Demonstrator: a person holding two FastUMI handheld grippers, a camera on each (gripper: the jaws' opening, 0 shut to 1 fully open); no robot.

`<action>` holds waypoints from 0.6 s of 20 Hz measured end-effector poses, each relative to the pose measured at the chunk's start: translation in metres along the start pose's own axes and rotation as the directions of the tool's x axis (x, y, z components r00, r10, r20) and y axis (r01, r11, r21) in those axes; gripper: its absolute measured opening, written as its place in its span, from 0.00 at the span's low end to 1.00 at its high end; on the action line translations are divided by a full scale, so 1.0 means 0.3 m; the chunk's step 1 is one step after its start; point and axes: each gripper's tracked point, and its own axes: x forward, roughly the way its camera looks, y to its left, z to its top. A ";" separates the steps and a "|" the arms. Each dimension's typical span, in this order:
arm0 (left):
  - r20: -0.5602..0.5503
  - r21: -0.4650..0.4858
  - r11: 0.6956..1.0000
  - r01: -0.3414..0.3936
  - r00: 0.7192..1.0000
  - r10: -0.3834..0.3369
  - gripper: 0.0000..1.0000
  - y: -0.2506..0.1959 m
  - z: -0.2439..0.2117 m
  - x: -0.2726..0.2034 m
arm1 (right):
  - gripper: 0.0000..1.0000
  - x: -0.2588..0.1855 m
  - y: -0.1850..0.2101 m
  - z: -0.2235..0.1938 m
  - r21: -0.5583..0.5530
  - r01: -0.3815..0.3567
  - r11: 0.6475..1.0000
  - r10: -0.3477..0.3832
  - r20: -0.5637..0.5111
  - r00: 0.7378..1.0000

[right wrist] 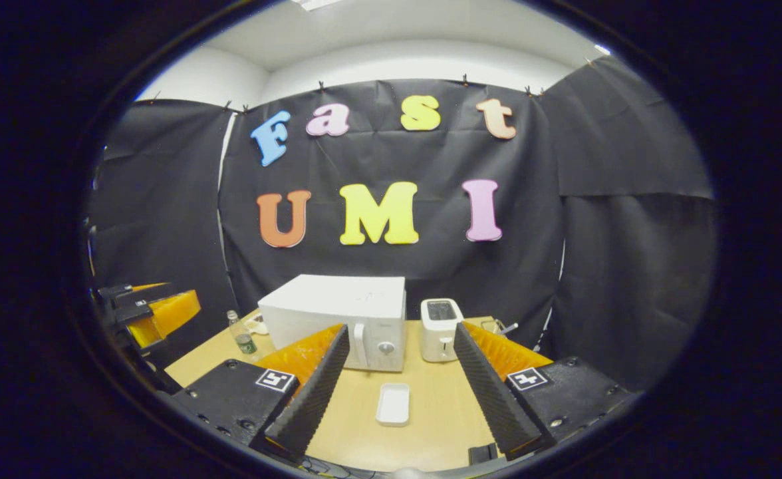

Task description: Open the microwave oven with the left hand, put the food in, and close the microwave oven.

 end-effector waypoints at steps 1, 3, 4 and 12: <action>0.008 -0.008 1.000 -0.003 1.000 0.003 0.93 0.006 0.024 -0.009 | 1.00 -0.009 0.015 0.025 0.002 -0.008 1.000 0.008 0.014 1.000; 0.023 -0.011 1.000 -0.005 1.000 0.005 0.93 0.015 0.063 -0.020 | 1.00 -0.019 0.015 0.052 -0.002 -0.003 1.000 0.003 0.030 1.000; 0.031 -0.010 1.000 -0.003 1.000 0.004 0.93 0.018 0.076 -0.024 | 0.91 -0.020 0.008 0.067 -0.002 0.004 1.000 -0.004 0.039 0.999; 0.026 -0.022 1.000 0.002 1.000 -0.002 0.93 0.010 0.096 -0.009 | 0.90 -0.018 -0.030 0.127 -0.008 0.028 1.000 -0.028 0.050 0.998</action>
